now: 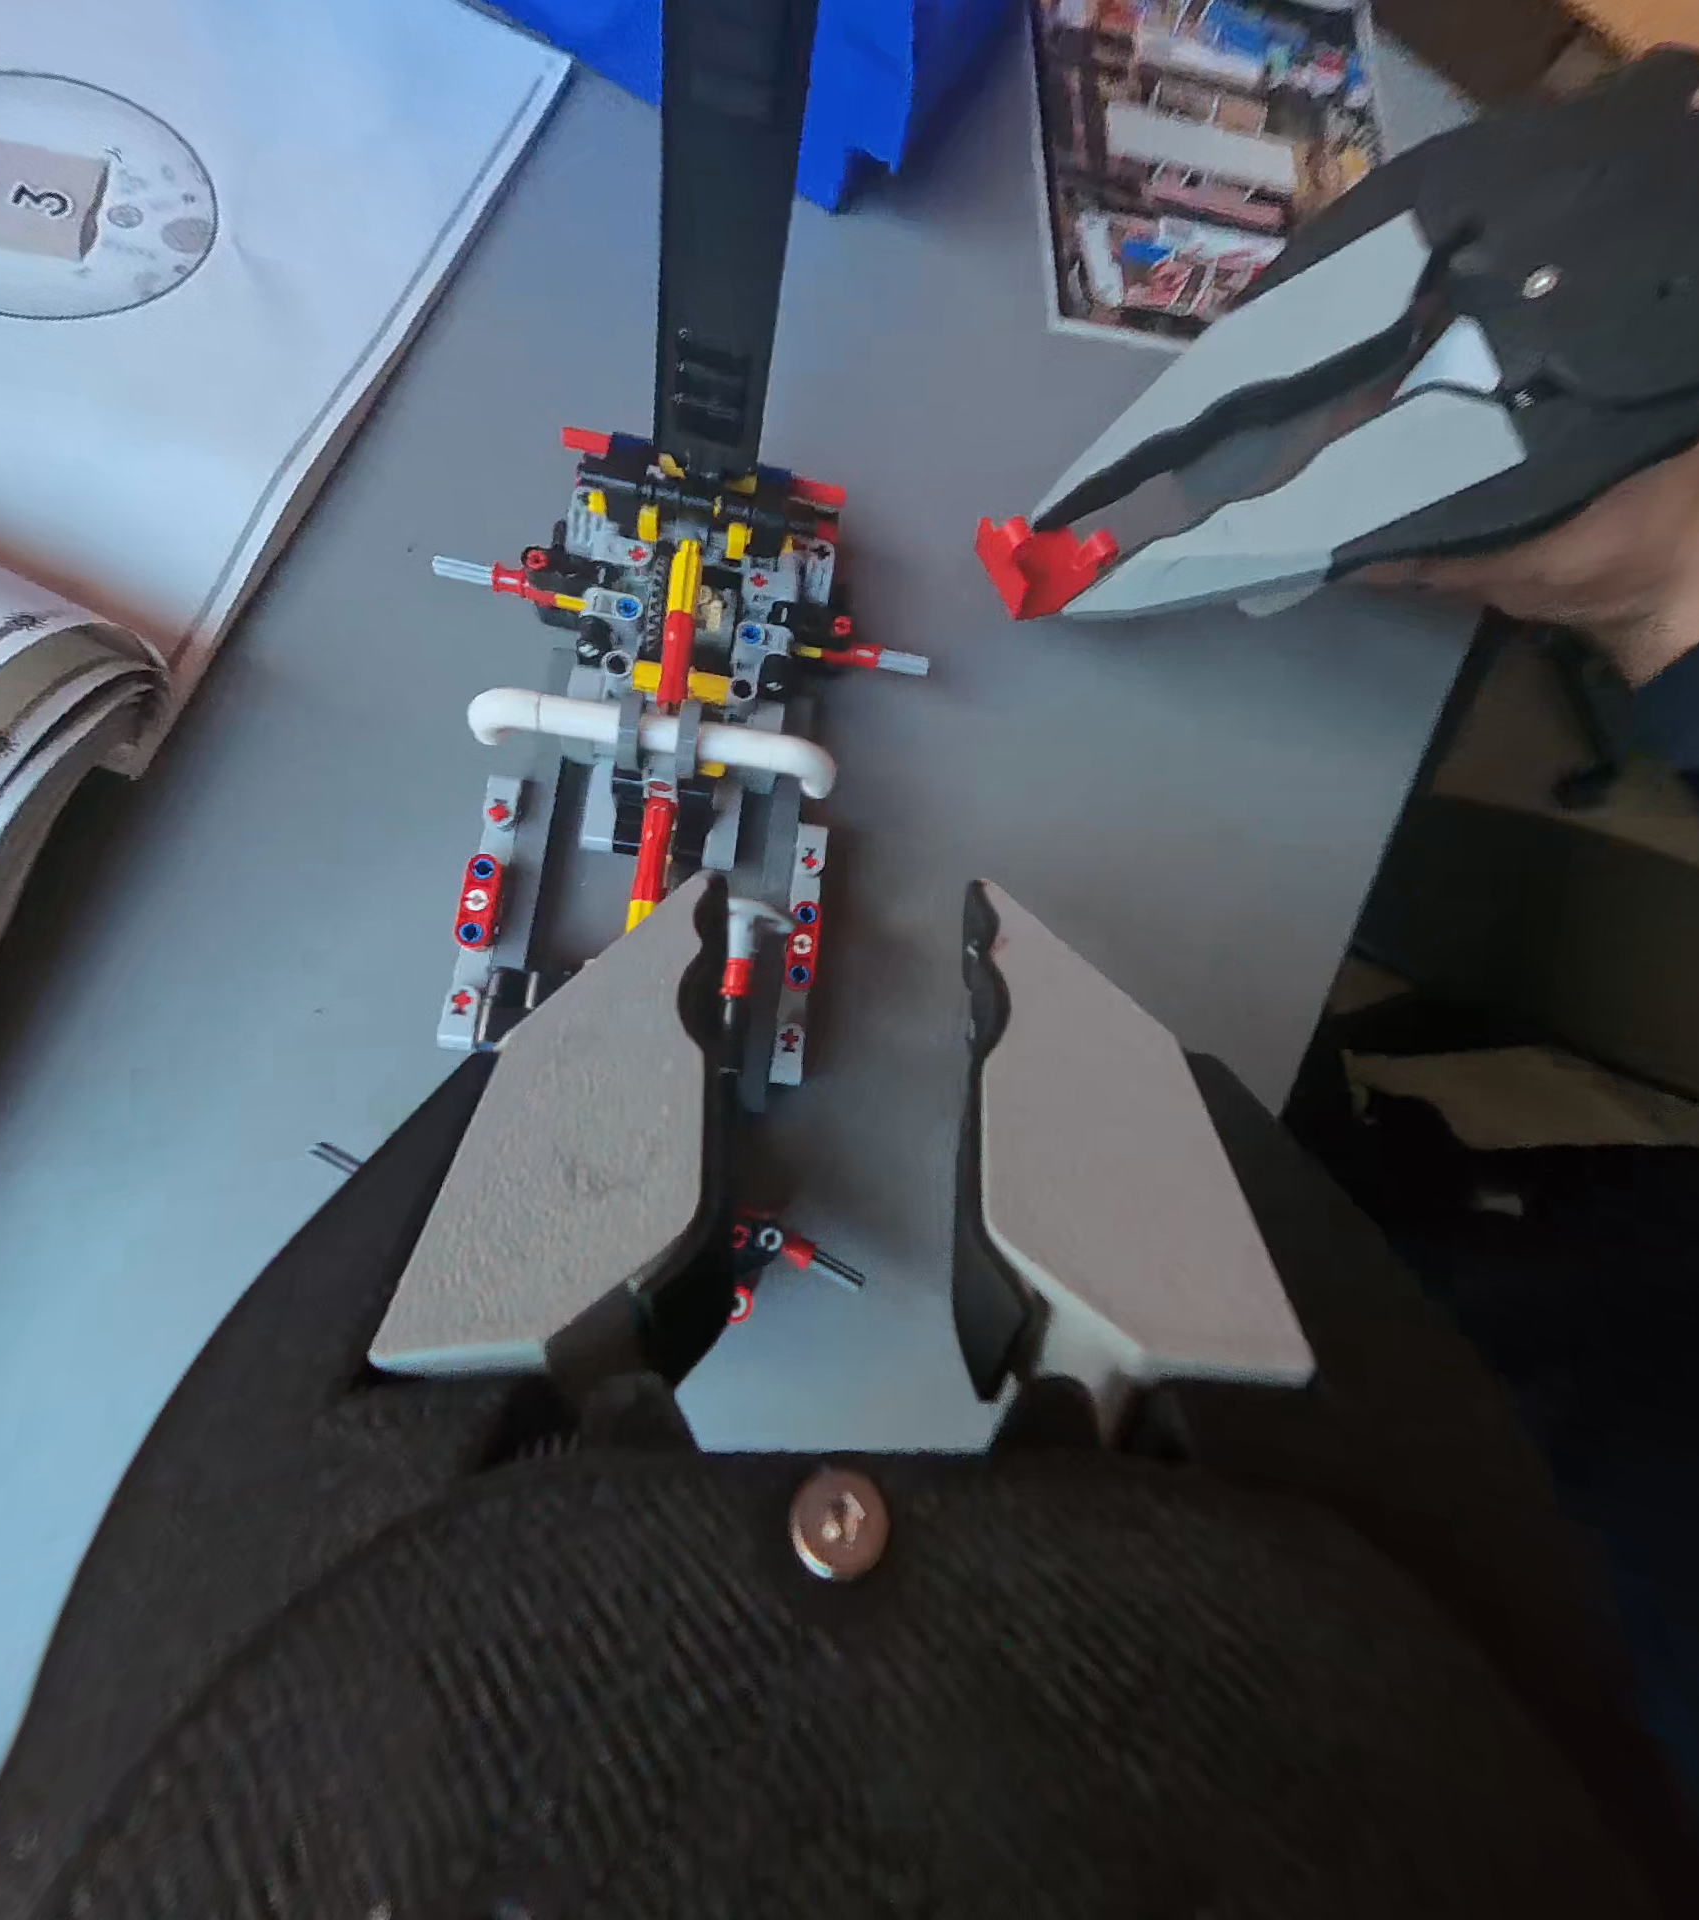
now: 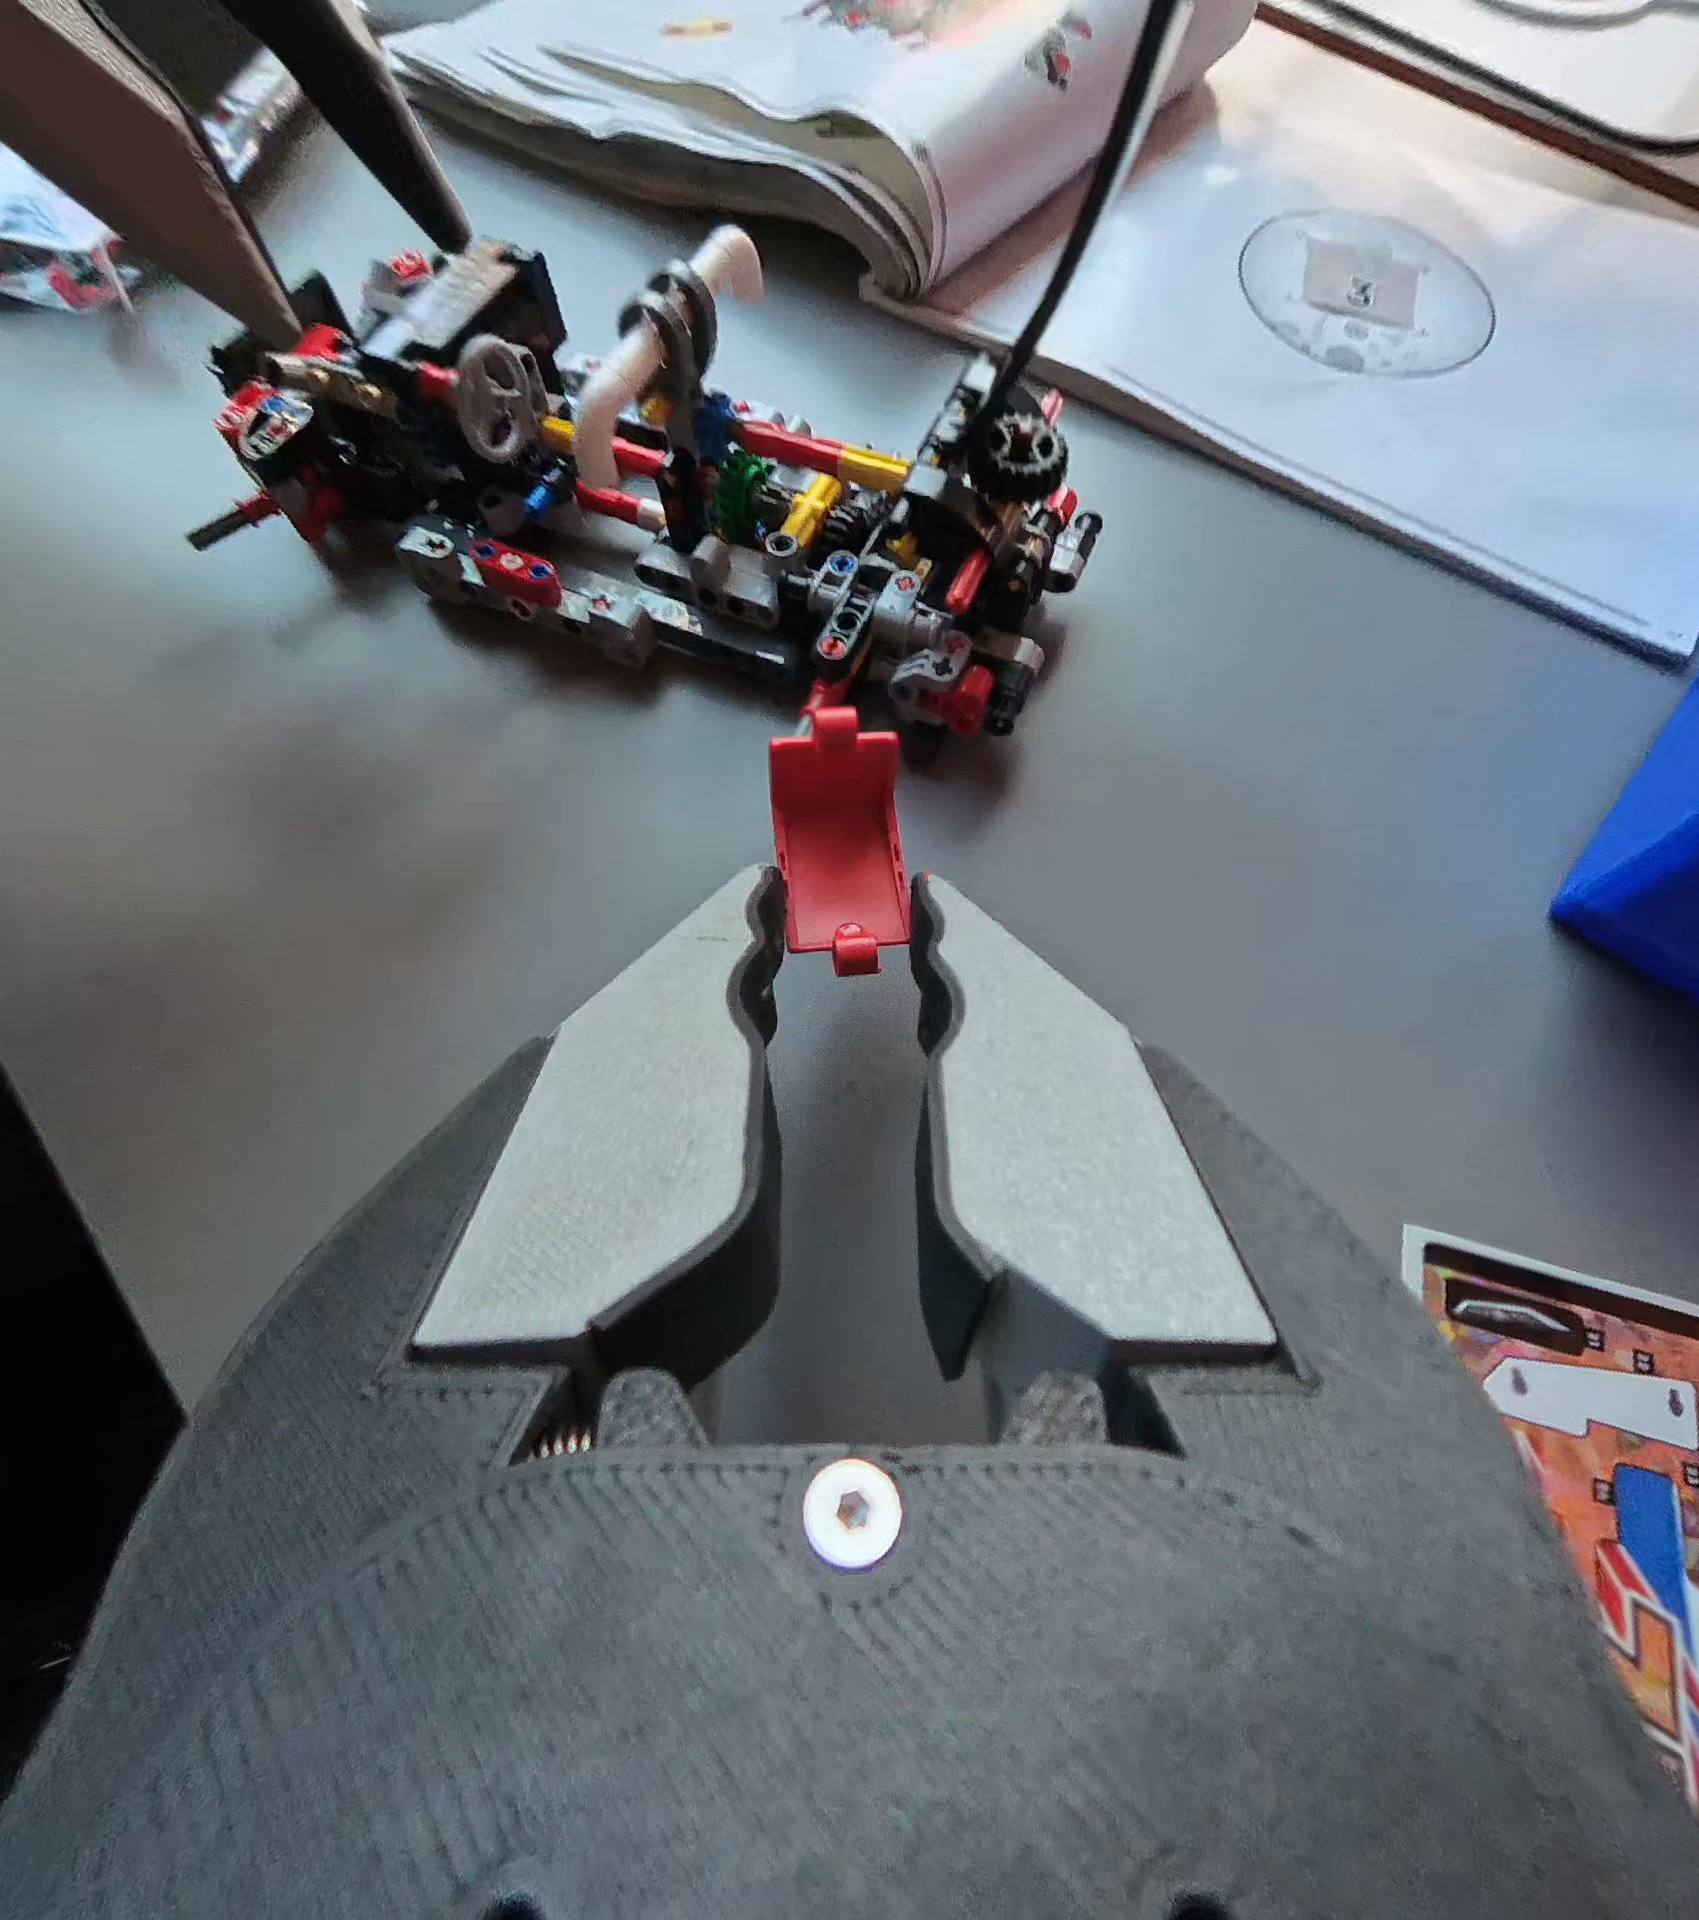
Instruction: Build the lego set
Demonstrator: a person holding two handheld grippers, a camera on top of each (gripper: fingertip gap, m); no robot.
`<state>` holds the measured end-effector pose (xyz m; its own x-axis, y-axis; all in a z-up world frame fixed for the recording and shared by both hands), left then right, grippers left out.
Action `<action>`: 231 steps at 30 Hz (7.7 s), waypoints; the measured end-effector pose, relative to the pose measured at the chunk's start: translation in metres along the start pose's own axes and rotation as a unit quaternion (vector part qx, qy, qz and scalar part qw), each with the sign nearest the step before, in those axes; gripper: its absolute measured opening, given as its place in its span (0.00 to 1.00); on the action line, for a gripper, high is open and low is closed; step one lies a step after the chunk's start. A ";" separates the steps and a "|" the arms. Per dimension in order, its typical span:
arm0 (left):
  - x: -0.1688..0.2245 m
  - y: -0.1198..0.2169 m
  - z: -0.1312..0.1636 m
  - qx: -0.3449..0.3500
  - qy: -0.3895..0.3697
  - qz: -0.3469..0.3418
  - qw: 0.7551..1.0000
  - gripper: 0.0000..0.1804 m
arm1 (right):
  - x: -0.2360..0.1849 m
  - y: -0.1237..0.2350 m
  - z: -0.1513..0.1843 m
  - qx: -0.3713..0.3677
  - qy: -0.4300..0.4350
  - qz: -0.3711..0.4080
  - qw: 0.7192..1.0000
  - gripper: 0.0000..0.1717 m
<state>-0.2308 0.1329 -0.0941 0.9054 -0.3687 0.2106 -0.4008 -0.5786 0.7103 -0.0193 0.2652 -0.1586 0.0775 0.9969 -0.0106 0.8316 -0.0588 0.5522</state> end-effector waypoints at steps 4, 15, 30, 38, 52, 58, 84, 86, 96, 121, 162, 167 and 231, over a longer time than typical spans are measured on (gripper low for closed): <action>-0.001 0.008 0.006 0.055 0.000 0.056 0.997 0.30 | -0.008 0.010 -0.019 0.022 0.010 -0.010 1.000 0.12; -0.010 0.013 0.011 0.105 -0.085 0.056 0.989 0.30 | -0.029 0.007 -0.066 0.060 0.028 -0.051 0.997 0.12; -0.041 0.019 0.023 0.093 -0.069 0.039 0.992 0.29 | -0.024 -0.022 -0.126 0.081 0.064 -0.086 0.991 0.12; -0.065 0.029 0.022 0.125 -0.035 0.050 0.990 0.24 | -0.034 -0.026 -0.121 0.060 0.128 -0.057 0.988 0.12; -0.027 0.016 -0.003 0.126 -0.020 0.189 0.974 0.24 | -0.065 -0.024 -0.113 -0.018 0.327 0.044 0.944 0.12; -0.023 0.002 -0.005 0.125 -0.001 0.195 0.973 0.19 | -0.079 -0.030 -0.104 -0.044 0.395 0.092 0.913 0.12; -0.102 0.098 0.081 0.347 0.126 0.124 0.921 0.02 | -0.064 -0.033 -0.121 0.193 0.187 0.002 0.963 0.10; -0.108 0.104 0.091 0.360 0.127 0.113 0.917 0.02 | -0.058 -0.039 -0.133 0.220 0.166 -0.020 0.961 0.10; -0.114 0.105 0.109 0.399 0.129 0.071 0.905 0.02 | -0.055 -0.079 -0.188 0.245 0.184 -0.079 0.948 0.08; -0.123 0.099 0.092 0.426 0.457 0.299 0.721 0.02 | -0.130 -0.131 -0.204 0.195 0.091 -0.068 0.974 0.14; -0.099 0.069 0.091 0.226 0.040 0.143 0.963 0.14 | -0.016 -0.032 -0.075 0.171 -0.099 0.069 0.978 0.00; -0.099 0.069 0.091 0.225 0.038 0.145 0.963 0.14 | -0.023 -0.033 -0.070 0.186 -0.137 0.042 0.972 0.00; -0.095 0.007 0.041 -0.074 -0.045 0.093 0.992 0.16 | -0.062 -0.018 -0.031 0.156 -0.085 0.087 0.980 0.00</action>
<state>-0.3252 0.1343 -0.1367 0.7986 -0.5265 0.2915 -0.5290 -0.3833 0.7571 -0.0563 0.2062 -0.1424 0.3018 0.9488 -0.0931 0.9235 -0.2666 0.2759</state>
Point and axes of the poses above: each gripper's, where its closed fingertips meet, y back along the fingers, z out of its underside, x = y × z across the jaws, the point moved 10 cm from there along y, back along the fingers
